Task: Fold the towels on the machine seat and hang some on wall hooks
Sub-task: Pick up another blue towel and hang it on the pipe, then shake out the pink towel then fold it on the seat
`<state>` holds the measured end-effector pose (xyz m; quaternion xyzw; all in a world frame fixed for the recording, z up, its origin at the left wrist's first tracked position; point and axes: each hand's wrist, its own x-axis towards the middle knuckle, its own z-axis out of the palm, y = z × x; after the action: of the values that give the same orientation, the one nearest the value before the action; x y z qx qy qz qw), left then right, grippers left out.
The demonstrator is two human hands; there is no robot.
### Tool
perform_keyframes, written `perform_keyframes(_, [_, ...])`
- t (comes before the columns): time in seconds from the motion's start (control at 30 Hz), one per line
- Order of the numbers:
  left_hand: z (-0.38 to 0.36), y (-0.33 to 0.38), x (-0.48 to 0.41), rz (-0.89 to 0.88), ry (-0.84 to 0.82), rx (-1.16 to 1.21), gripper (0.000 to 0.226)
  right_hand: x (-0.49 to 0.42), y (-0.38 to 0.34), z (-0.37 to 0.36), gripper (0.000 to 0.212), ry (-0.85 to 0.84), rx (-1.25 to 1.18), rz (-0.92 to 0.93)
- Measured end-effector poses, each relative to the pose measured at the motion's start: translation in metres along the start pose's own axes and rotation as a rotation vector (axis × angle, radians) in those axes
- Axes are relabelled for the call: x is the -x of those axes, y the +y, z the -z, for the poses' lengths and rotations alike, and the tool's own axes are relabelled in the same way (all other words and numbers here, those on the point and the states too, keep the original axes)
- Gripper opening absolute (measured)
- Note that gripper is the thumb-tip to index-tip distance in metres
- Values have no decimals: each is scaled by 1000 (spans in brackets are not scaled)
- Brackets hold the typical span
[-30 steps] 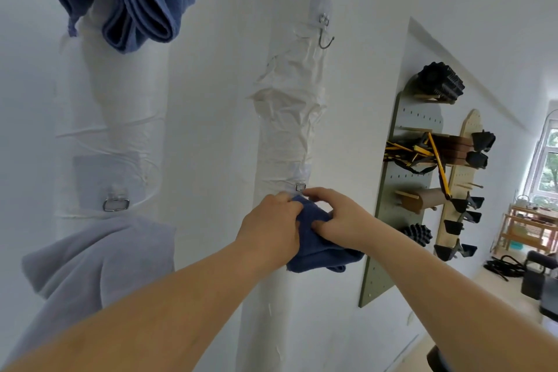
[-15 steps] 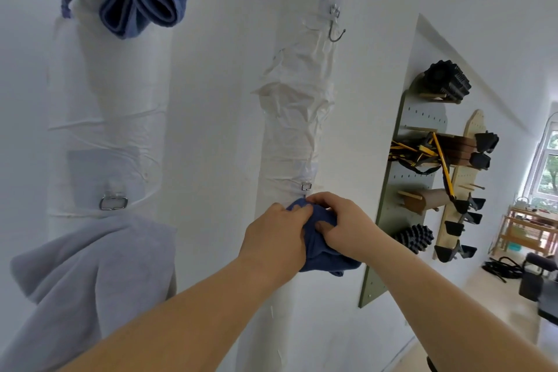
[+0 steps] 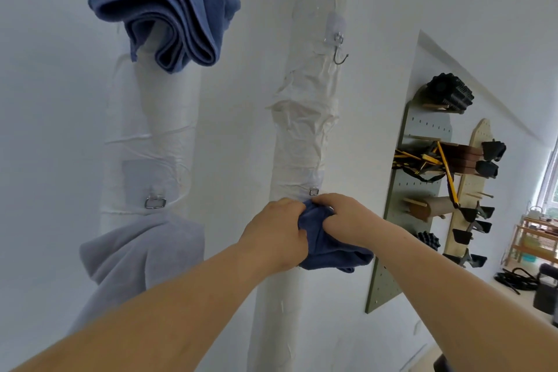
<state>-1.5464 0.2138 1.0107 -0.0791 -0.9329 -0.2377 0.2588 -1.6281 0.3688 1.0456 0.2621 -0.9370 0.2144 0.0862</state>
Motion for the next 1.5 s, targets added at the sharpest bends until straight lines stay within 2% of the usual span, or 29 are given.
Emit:
perform_keyframes(0.17, [6,-3,12,36,19,41,19,12,-5,1,59,144,-14,-49])
perform_keyframes(0.3, [-3,5,43,45,57,139,18,41,-14,-8,46,289,-28,-47])
perform_keyframes(0.4, [-25,11,86,71,4,304,15,91,-12,-34,41,376,-108,-81])
perform_keyframes(0.57, [-74,14,180,99,-258,451,22,211,9,-107,37,386,-155,-298])
perform_keyframes(0.73, [-133,16,275,78,-569,498,26,328,22,-180,39,156,-176,-620])
perform_keyframes(0.83, [-155,22,336,43,-681,529,26,401,16,-212,36,92,-216,-811])
perform_keyframes(1.0, [-176,34,455,7,-1018,531,35,540,-19,-256,32,48,-304,-1081])
perform_keyframes(1.17, [-182,55,571,-16,-1272,521,34,687,-55,-285,27,76,-398,-1325])
perform_keyframes(1.33, [-192,82,654,-64,-1480,460,30,811,-73,-309,19,189,-357,-1610])
perform_keyframes(1.5, [-212,123,719,-109,-1573,349,10,920,-81,-330,32,228,-335,-1863])
